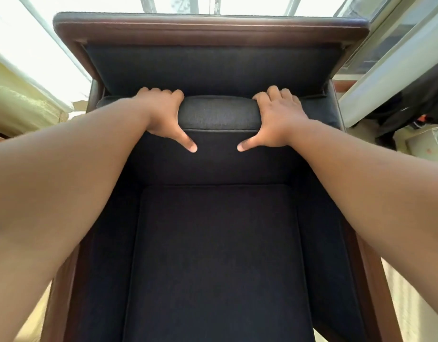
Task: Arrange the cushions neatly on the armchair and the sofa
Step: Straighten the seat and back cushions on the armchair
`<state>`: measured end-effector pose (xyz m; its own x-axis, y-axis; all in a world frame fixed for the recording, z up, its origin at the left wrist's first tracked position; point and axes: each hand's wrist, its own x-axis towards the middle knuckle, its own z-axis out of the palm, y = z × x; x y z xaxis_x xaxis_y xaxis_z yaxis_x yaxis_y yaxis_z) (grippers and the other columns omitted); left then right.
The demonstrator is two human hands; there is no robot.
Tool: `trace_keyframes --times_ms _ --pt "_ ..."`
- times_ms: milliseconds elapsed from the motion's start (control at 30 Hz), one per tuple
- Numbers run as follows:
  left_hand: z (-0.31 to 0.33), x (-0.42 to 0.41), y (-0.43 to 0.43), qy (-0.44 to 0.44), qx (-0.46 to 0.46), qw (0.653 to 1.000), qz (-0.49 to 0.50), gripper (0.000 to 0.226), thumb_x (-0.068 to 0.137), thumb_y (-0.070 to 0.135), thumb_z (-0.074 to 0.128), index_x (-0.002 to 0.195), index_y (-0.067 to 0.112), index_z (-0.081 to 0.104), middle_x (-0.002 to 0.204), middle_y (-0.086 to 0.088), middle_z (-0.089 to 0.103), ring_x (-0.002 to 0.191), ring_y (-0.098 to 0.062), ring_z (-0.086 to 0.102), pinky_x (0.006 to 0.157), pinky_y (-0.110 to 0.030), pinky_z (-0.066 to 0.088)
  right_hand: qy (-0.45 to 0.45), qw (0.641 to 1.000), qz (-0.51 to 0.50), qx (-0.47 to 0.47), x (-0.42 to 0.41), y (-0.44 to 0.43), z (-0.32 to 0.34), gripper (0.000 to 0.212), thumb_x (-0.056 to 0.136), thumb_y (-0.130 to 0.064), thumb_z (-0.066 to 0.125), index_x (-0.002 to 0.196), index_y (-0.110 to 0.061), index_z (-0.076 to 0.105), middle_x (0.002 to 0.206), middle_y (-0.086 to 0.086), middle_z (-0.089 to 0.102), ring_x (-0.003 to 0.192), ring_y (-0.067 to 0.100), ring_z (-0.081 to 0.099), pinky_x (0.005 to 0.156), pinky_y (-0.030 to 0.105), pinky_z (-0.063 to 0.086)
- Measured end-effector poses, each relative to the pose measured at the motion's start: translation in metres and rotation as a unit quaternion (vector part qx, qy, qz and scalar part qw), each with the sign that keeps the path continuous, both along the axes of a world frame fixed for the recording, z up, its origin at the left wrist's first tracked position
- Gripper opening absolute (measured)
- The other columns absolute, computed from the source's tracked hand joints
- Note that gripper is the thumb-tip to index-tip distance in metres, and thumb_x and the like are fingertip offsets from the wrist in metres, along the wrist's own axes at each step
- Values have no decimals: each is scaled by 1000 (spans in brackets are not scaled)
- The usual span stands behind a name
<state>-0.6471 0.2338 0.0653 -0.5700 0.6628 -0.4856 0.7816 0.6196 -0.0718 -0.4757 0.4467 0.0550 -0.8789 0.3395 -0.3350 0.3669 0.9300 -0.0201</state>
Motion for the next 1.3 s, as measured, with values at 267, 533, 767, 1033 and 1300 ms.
trace_keyframes --times_ms 267,533,767,1033,1300 --pt "-4 33 -25 -29 43 998 -23 105 37 98 64 105 22 40 102 2 56 85 -24 55 75 -41 51 -35 998 52 -1 15 -17 4 115 46 -81 80 133 -15 44 129 6 54 117 31 50 99 45 42" --pt "-27 100 -73 36 213 976 25 80 70 99 27 82 21 39 80 5 49 67 -21 50 57 -35 37 46 997 66 -20 93 -55 -7 116 39 -103 55 117 -18 48 109 -2 53 98 23 53 91 42 42" --pt "-61 172 -108 134 300 943 49 71 86 86 32 71 17 39 68 2 41 63 -27 48 56 -33 28 112 992 10 -51 160 -100 -32 102 54 -102 49 117 -22 51 108 -5 46 98 19 47 92 39 36" --pt "-86 226 -147 122 295 947 24 70 82 84 47 72 15 46 71 -1 46 65 -26 46 58 -34 27 182 982 -56 -19 209 -149 -70 80 60 -87 63 102 -19 57 97 -1 51 87 24 48 83 40 35" --pt "-158 287 -194 -58 63 993 -85 57 54 58 91 76 15 62 77 -4 54 64 -25 58 41 -32 46 -16 998 30 -59 279 -194 -133 46 62 -33 82 92 -18 52 94 1 46 76 24 52 61 36 44"
